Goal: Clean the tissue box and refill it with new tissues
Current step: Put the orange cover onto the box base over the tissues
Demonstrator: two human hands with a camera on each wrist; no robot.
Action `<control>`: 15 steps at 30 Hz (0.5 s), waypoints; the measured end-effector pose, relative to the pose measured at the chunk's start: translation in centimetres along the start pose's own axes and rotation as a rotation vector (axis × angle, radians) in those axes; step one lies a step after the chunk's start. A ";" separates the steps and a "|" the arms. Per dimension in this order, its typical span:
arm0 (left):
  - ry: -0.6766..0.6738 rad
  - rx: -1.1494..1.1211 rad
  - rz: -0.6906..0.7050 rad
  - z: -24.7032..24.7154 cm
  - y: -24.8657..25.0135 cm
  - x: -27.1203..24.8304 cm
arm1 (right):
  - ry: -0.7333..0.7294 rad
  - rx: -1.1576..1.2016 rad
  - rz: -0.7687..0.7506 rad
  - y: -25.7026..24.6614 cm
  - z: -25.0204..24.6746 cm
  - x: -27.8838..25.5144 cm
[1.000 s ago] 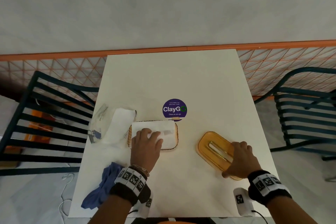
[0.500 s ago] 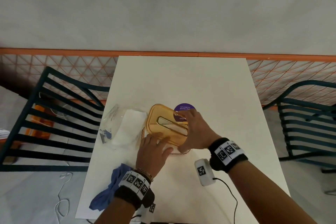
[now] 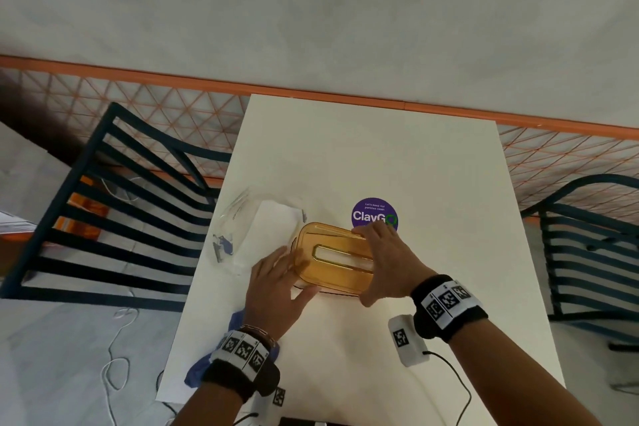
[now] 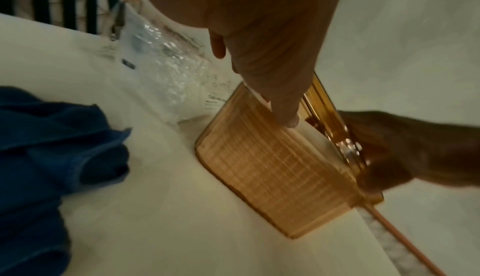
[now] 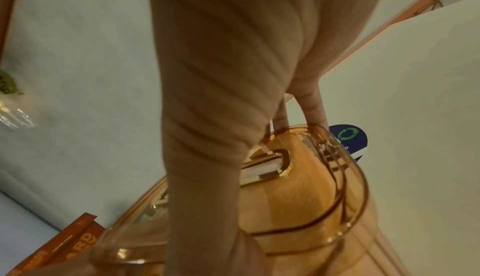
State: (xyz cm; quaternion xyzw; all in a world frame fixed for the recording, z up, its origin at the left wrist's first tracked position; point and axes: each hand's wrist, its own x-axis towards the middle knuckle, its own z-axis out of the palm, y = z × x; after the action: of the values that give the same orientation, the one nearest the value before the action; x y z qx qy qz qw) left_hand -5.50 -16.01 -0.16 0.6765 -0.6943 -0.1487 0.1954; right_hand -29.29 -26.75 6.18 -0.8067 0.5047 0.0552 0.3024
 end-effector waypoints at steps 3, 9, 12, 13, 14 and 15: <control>0.027 -0.225 -0.104 -0.5 -0.8 -0.3 | -0.012 -0.053 0.010 -0.4 0.2 0.2; 0.089 -0.424 -0.293 -1.2 -1.1 0.1 | -0.028 -0.118 0.030 -1.4 0.7 0.6; 0.048 -0.430 -0.392 -1.8 -1.0 0.9 | -0.021 -0.146 0.030 -1.9 1.1 0.8; 0.030 -0.415 -0.415 -2.0 -1.1 1.1 | -0.020 -0.154 0.028 -2.0 1.2 0.8; 0.014 -0.386 -0.425 -2.1 -1.2 1.3 | -0.023 -0.162 0.026 -2.1 1.4 0.8; 0.008 -0.336 -0.409 -2.1 -1.4 1.5 | -0.025 -0.169 0.025 -2.1 1.4 0.8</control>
State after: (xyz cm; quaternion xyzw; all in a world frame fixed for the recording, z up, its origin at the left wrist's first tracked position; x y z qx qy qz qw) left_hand -3.24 -17.43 1.12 0.7615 -0.5079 -0.2955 0.2735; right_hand -26.78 -25.97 5.60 -0.8222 0.5046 0.1113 0.2387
